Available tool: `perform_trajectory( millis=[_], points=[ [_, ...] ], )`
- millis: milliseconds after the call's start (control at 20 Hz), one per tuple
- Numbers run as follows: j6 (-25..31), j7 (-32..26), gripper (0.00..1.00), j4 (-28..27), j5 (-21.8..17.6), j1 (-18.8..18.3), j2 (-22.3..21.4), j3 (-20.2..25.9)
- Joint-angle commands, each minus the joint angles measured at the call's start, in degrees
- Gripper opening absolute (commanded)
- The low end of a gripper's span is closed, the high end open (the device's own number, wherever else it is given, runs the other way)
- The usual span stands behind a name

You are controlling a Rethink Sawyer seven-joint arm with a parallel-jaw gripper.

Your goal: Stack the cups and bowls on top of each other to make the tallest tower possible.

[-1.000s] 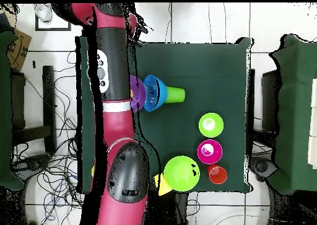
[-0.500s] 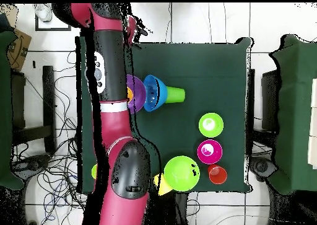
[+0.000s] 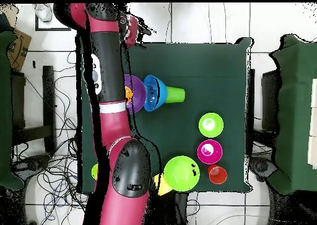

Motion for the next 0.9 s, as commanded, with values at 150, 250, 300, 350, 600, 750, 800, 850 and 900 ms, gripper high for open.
perform_trajectory(
  millis=[150,250,300,350,600,750,800,850,900],
  points=[
    [2.08,-19.51,1.0,-0.34,-5.8,0.03,-1.91,-5.18],
    [2.16,-19.93,1.0,-0.34,-5.82,0.18,-2.25,-5.36],
    [2.27,-20.16,1.0,-0.33,-5.82,0.26,-2.43,-5.45],
    [2.38,-20.12,1.0,-0.28,-5.81,0.18,-2.21,-5.57],
    [4.37,-22.53,1.0,0.17,-5.8,0.79,-3.83,-7.25],
    [3.88,-24.4,1.0,0.28,-5.82,0.57,-4.54,-7.95],
    [3.77,-25.09,1.0,0.36,-5.83,0.53,-4.89,-8.25],
    [3.97,-26.01,1.0,0.46,-5.83,0.72,-5.56,-8.5],
    [3.92,-26.74,1.0,0.51,-5.82,0.66,-5.91,-8.56]
  ],
)
